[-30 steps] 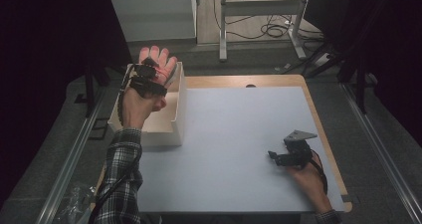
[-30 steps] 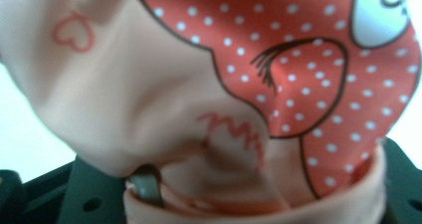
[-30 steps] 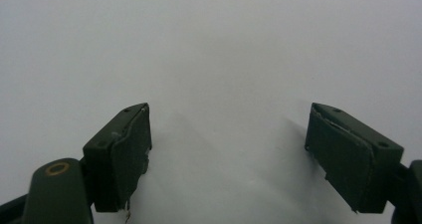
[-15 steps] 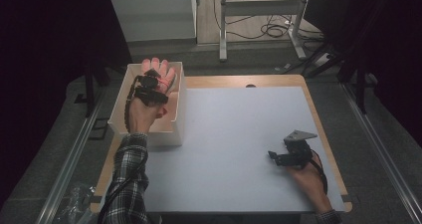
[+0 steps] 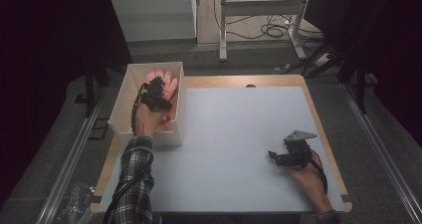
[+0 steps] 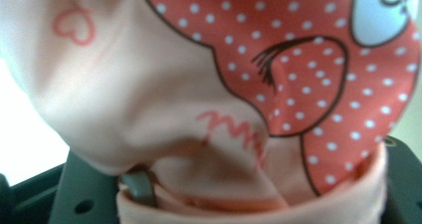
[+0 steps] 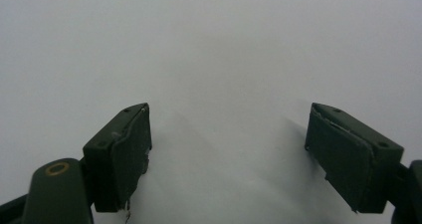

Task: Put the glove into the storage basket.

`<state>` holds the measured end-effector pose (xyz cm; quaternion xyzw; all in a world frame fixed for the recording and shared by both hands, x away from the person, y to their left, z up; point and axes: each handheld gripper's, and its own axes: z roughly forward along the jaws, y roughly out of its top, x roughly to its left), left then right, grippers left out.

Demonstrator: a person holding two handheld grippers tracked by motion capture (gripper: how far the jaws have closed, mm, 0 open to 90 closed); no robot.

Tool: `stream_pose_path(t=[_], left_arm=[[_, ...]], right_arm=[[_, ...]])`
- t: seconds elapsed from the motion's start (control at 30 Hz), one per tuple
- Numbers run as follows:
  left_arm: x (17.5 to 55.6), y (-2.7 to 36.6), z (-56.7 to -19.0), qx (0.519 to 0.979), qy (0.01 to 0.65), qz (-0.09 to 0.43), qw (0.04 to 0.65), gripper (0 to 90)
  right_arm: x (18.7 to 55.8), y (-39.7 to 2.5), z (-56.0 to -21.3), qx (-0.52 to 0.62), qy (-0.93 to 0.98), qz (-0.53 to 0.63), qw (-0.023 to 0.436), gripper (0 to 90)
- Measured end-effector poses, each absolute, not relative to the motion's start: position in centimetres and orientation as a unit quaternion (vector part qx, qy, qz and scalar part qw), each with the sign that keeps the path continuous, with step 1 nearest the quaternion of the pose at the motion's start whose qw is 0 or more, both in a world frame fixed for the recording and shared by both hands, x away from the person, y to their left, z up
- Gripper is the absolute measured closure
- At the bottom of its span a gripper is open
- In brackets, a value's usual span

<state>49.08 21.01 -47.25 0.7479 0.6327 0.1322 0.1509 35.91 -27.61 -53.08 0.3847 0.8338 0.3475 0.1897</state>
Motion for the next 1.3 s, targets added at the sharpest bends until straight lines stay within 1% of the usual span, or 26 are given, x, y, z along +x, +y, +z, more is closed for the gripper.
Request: stream_pose_path(t=[0.27, 0.43, 0.57, 0.7, 0.73, 0.93, 1.3], left_arm=[[50.0, 20.4, -48.6, 0.751, 0.638, 0.108, 0.132, 31.3], [50.6, 19.8, -49.4, 0.753, 0.641, 0.099, 0.116, 27.9], [50.8, 19.8, -49.8, 0.751, 0.646, 0.089, 0.108, 20.4], [50.7, 20.0, -49.6, 0.746, 0.649, 0.081, 0.124, 11.5], [50.6, 20.0, -49.5, 0.745, 0.651, 0.085, 0.118, 9.6], [50.2, 20.4, -49.1, 0.744, 0.65, 0.086, 0.131, 3.5], [49.1, 20.5, -47.3, 0.752, 0.63, 0.112, 0.158, 4.0]], right_arm=[[35.9, -27.6, -53.1, 0.385, 0.834, 0.348, 0.19, 18.5], [35.9, -27.6, -53.1, 0.384, 0.834, 0.347, 0.19, 18.5], [35.9, -27.6, -53.1, 0.384, 0.834, 0.347, 0.19, 18.5], [35.9, -27.6, -53.1, 0.384, 0.834, 0.347, 0.19, 18.5], [35.9, -27.6, -53.1, 0.384, 0.834, 0.347, 0.19, 18.5], [35.9, -27.6, -53.1, 0.385, 0.834, 0.348, 0.19, 18.5], [35.9, -27.6, -53.1, 0.385, 0.834, 0.348, 0.189, 18.5]])
